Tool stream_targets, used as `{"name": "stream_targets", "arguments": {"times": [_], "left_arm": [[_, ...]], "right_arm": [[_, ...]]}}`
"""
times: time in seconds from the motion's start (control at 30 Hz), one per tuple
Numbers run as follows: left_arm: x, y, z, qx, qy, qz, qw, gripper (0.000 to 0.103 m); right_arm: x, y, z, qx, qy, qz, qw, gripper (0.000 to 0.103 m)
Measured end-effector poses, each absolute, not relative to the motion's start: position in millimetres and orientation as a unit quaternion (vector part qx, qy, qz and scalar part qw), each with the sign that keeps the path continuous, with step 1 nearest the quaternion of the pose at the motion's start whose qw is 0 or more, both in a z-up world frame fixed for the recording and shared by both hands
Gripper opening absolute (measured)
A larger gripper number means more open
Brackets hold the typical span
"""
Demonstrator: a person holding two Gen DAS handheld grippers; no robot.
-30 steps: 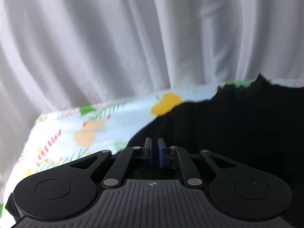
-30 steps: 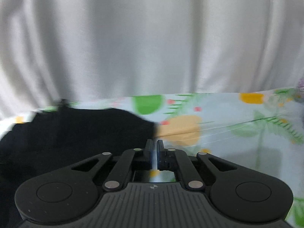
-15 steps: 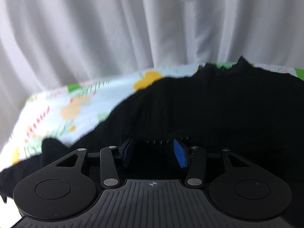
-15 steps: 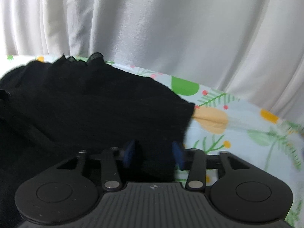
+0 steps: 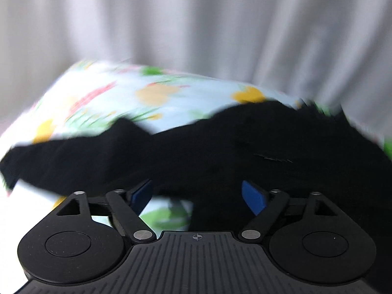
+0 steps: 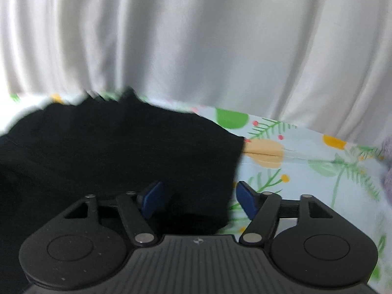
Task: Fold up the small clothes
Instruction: 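Grasp the other sleeve cuff with the left gripper, then fold the held sleeve across the sweater body with the left gripper, release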
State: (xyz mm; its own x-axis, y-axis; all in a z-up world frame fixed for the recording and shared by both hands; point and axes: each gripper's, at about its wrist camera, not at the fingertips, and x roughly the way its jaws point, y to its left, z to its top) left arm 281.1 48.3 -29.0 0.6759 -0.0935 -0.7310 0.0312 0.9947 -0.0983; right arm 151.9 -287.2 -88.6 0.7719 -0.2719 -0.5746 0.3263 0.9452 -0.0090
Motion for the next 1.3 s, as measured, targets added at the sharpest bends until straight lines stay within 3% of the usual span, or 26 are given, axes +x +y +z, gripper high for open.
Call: {"name": "stream_targets", "arguments": {"times": [0.03,0.23,0.33,0.43,0.6,0.77,0.8,1.03,1.3], "left_arm": [[274,77,-28,-0.083,0.400,-0.016,0.913,0.088],[257,235,-49,-0.290,0.394,0.136,0.861,0.085],[263,284,-60,-0.348,0.371,0.164,0.845,0.084],[272,313,-69,-0.375,0.356,0.184,0.836,0.077],[299,320,-72,-0.388,0.339,0.178,0.838,0.062],[306,339,-84,-0.418,0.333,0.182,0.825,0.022],[306,341,-86,-0.424,0.334,0.178,0.823,0.019],[300,336,-74,-0.416,0.305,0.158,0.842,0.014],[292,257,7,-0.323,0.241,0.015,0.915,0.013]], "right_arm": [[141,-283,-85,0.068,0.290,-0.147,0.943,0.081],[94,-255,-83,0.222,0.285,-0.059,0.931,0.082],[92,-245,-84,0.260,0.295,-0.036,0.919,0.082],[94,-233,-81,0.250,0.298,-0.039,0.920,0.082],[98,-227,-76,0.243,0.301,-0.040,0.921,0.082],[96,-224,-73,0.241,0.305,-0.044,0.920,0.081],[96,-223,-72,0.242,0.304,-0.045,0.920,0.081],[94,-225,-76,0.264,0.303,-0.049,0.914,0.068],[84,-226,-79,0.283,0.298,-0.058,0.910,0.067]]}}
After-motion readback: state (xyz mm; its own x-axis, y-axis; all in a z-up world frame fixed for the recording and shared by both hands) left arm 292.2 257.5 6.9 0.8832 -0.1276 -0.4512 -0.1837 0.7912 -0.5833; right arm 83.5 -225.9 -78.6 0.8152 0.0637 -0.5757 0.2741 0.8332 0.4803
